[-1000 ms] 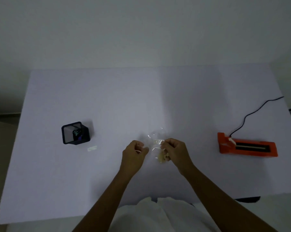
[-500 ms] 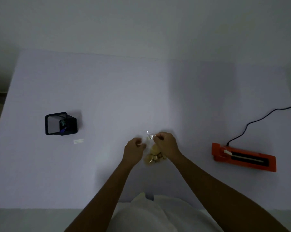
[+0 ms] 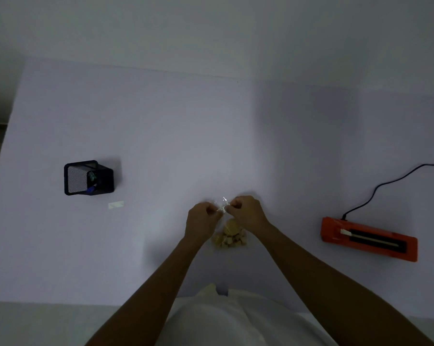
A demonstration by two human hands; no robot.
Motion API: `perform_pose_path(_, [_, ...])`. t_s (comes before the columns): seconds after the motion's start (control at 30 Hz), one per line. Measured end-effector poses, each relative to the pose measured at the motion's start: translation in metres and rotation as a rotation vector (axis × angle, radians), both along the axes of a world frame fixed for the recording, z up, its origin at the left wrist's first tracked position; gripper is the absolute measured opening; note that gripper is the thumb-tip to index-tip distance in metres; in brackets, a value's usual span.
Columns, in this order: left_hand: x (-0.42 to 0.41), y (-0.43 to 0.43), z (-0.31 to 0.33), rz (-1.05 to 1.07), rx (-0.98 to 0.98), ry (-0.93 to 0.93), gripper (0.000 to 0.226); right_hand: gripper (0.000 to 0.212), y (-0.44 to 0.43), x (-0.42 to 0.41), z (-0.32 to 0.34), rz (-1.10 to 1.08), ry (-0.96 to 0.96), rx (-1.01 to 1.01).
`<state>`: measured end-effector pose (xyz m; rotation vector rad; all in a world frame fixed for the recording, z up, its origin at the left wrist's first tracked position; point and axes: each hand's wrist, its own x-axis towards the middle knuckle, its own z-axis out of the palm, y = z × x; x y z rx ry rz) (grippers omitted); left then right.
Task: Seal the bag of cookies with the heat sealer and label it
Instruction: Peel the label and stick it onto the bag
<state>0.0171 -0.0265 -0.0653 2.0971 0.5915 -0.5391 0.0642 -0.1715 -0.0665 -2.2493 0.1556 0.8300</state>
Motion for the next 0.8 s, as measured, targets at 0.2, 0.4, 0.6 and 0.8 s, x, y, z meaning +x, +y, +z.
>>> perform_pose_path(0.2, [-0.005,0.0,-0.008,0.082,0.083,-0.011,0.019,0.026,-0.003,-0.003,-0.007,-0.029,0.011,-0.034])
perform_pose_path(0.4, [-0.006,-0.001,-0.007,0.084,0.09,-0.009,0.037,0.019,-0.007,-0.005,-0.006,-0.075,-0.011,-0.006])
perform_pose_path(0.6, [-0.005,-0.004,-0.007,0.03,0.052,-0.007,0.029,0.011,-0.01,-0.009,-0.003,-0.175,0.027,0.115])
perform_pose_path(0.8, [-0.008,-0.003,-0.011,0.044,0.024,-0.115,0.016,0.01,-0.01,-0.023,-0.005,-0.141,0.075,0.182])
